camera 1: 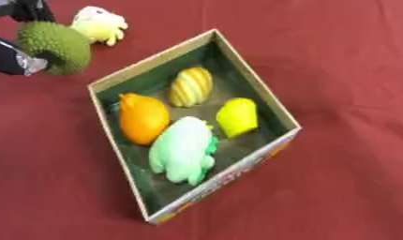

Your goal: Pick up objects on the table and place them in the box.

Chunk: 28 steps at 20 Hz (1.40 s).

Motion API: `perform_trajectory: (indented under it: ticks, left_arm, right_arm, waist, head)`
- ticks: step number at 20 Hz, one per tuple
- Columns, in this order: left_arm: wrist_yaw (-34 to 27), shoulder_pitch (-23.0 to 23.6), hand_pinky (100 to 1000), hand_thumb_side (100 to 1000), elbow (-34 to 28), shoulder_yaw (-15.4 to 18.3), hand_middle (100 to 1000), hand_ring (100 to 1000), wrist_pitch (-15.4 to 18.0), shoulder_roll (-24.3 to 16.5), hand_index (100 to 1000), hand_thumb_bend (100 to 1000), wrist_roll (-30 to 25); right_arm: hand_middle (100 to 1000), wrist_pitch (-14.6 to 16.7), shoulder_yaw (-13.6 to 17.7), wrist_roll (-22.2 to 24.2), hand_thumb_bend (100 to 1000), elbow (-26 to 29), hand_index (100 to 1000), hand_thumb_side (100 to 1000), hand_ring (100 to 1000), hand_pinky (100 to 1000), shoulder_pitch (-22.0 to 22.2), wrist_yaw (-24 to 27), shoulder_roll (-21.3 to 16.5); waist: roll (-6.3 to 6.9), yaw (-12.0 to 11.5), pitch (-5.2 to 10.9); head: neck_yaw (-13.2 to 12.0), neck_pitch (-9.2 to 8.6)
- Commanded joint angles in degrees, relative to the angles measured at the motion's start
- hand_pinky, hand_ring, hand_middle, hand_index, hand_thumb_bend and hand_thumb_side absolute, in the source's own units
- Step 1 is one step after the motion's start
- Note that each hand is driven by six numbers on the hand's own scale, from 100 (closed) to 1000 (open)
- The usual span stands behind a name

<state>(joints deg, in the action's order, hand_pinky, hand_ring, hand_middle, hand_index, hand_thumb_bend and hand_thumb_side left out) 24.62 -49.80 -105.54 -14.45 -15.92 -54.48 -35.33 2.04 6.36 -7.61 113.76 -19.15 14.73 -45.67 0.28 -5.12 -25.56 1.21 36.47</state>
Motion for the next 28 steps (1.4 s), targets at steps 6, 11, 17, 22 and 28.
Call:
perform_trajectory:
  ticks: [6, 11, 17, 22, 28]
  left_arm:
    - [-7.82, -5.46, 751, 100, -8.88, -3.71, 629, 674, -2.26, 2.57, 686, 202, -2.74]
    - [-9.78, -7.55, 749, 100, -7.79, -7.09, 638, 678, -3.7, 5.82, 695, 177, -5.66]
    - [-10.39, -8.88, 782, 100, -3.03, -9.93, 718, 739, -3.43, 8.72, 803, 189, -8.33]
    - [-7.64, -8.61, 828, 314, 0.0, -9.39, 822, 810, -1.46, 8.76, 905, 307, -9.34]
    - [-6.08, -5.79, 838, 327, -1.31, -4.9, 828, 818, -0.89, 4.21, 909, 326, -5.91]
  right_arm:
    - [674, 0.08, 0.22, 0.79, 100, 0.83, 793, 758, 773, 852, -1.25, 0.57, -1.81]
    - [676, 0.19, -0.17, 1.32, 100, 0.83, 793, 754, 774, 855, -2.43, 0.93, -1.66]
    - [688, 0.74, -0.59, 1.61, 100, 0.83, 796, 706, 786, 864, -3.54, 1.37, -0.86]
    - [714, 0.98, -1.37, 1.93, 100, 0.83, 811, 723, 814, 879, -3.75, 2.44, 0.8]
    - [718, 1.61, -1.61, 2.9, 100, 0.83, 817, 765, 820, 881, -2.56, 2.22, 2.5]
  waist:
    - [0.2, 0.23, 1.82]
    - [0.07, 0.71, 1.47]
    - [-0.09, 1.07, 0.95]
    - [-0.23, 0.81, 0.61]
    - [-0.07, 0.03, 0.58]
  head:
    - [1.09, 0.65]
    - [1.13, 0.71]
    - [1.15, 0.53]
    - [1.3, 0.54]
    - [1.62, 0.51]
